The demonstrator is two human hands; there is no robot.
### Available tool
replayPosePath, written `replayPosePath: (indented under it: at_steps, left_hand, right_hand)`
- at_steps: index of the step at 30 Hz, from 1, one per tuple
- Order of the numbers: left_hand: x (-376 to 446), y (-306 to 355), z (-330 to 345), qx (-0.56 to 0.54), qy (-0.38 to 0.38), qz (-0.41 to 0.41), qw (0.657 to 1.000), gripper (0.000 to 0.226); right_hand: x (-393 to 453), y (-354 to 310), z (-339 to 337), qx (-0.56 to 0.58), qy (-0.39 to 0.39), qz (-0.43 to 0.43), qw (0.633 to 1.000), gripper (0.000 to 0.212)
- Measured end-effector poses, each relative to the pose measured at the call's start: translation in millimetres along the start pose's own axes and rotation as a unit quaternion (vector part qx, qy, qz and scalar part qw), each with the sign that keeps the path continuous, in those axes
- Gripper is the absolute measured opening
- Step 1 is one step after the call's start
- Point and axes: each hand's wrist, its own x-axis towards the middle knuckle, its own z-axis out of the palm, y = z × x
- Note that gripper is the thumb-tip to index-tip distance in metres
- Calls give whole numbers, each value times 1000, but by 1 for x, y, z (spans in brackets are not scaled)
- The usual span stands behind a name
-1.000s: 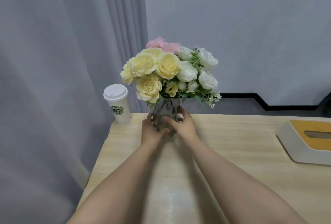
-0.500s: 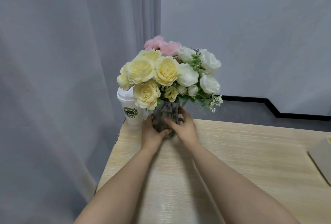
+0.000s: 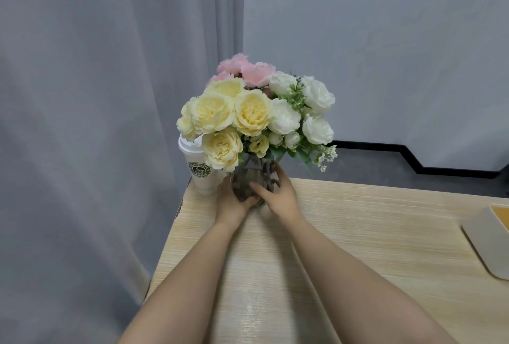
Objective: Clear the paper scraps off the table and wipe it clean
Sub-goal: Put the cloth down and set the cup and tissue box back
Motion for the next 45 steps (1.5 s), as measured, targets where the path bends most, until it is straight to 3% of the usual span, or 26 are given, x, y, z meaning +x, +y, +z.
replayPosePath:
  at_steps: [3, 6, 10, 14, 20, 30, 38, 42, 45]
  left_hand:
    - [-23, 19, -11, 25, -4, -16, 1000, 77]
    - [-44, 32, -17, 35, -9, -86, 996, 76]
    - [-63, 56, -9, 35, -33, -91, 995, 60]
    - [-86, 96, 19, 57, -80, -92, 991, 72]
    - [-122, 154, 89, 114, -151, -20, 982, 65]
    - [-186, 245, 247, 133, -256, 15, 957, 57]
    - [-219, 291, 359, 112, -295, -25, 949, 66]
    - [-223, 299, 387, 93, -285, -83, 950, 72]
    - [-222, 300, 399, 89, -275, -109, 951, 62]
  right_hand:
    - [-16, 1, -14, -8, -15, 30, 999, 81]
    - [-32, 4, -37, -37, -17, 43, 998, 85]
    - [-53, -3, -82, -50, -12, 48, 998, 82]
    - [-67, -7, -134, -59, 10, 54, 997, 78]
    - [-87, 2, -239, -95, 49, 57, 993, 70]
    - [-105, 61, -441, -150, 168, 128, 966, 57]
    - [-107, 116, -540, -197, 171, 170, 950, 55]
    - [-102, 139, -560, -201, 145, 196, 949, 54]
    - [-97, 145, -564, -178, 132, 212, 952, 55]
